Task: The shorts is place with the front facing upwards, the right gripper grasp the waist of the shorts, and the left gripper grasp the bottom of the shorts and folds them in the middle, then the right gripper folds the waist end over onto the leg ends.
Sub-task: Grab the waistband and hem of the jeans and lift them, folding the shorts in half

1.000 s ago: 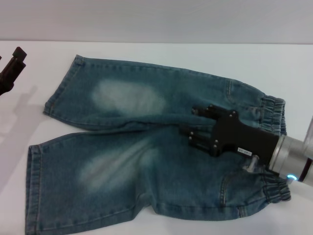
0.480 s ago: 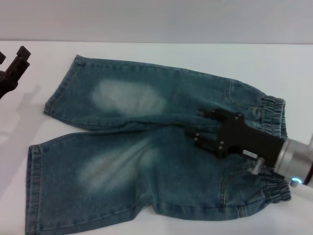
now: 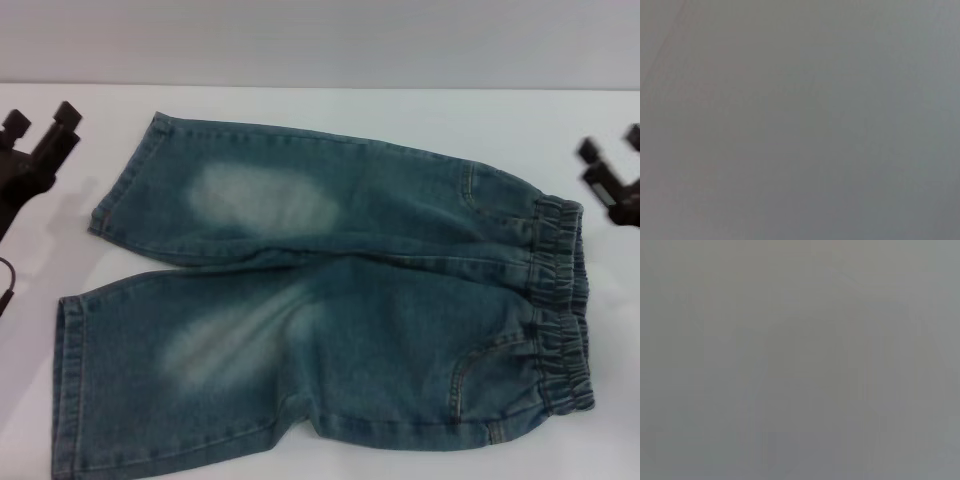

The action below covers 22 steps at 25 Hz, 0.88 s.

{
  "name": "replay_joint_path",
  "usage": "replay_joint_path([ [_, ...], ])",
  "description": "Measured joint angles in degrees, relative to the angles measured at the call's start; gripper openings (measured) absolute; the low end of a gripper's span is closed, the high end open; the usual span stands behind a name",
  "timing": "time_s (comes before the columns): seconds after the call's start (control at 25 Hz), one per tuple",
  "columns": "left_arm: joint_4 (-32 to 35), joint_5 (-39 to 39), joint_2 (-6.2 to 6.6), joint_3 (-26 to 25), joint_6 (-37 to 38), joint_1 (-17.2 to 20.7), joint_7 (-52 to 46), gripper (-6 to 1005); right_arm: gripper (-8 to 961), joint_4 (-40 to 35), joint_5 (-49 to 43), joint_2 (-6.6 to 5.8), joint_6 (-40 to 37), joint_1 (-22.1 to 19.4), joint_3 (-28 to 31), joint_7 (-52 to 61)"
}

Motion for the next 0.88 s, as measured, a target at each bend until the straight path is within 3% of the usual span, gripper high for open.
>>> replay_joint_path([
  [0.24, 0.18, 0.07, -0.01, 2.29, -0.04, -0.13, 0.10, 825, 606, -1.14, 9.50, -0.02, 1.14, -2.09, 0.30, -0.08],
  [0.44, 0.23, 0.06, 0.96, 4.20, 0.21, -0.10, -2.07, 826, 607, -1.43, 13.63, -0.09, 1.29, -3.35, 0.37, -0.09],
  [0.6, 0.53, 0.07, 2.98, 8.57, 0.48, -0.37, -8.78, 826, 606, -1.51, 14.21, -0.11, 1.83, -3.96, 1.17, -0.10],
  [0.76, 2.52, 0.08, 6.14, 16.84, 1.08, -1.52, -19.07, 825, 605, -1.52, 14.29, -0.08, 3.41, -4.51, 1.84, -0.10],
  [0.88, 7.29, 0.08, 7.39, 24.02, 2.88, -2.67, -28.21, 825, 606, -1.51, 14.32, -0.06, 4.62, -4.67, 1.94, -0.10],
])
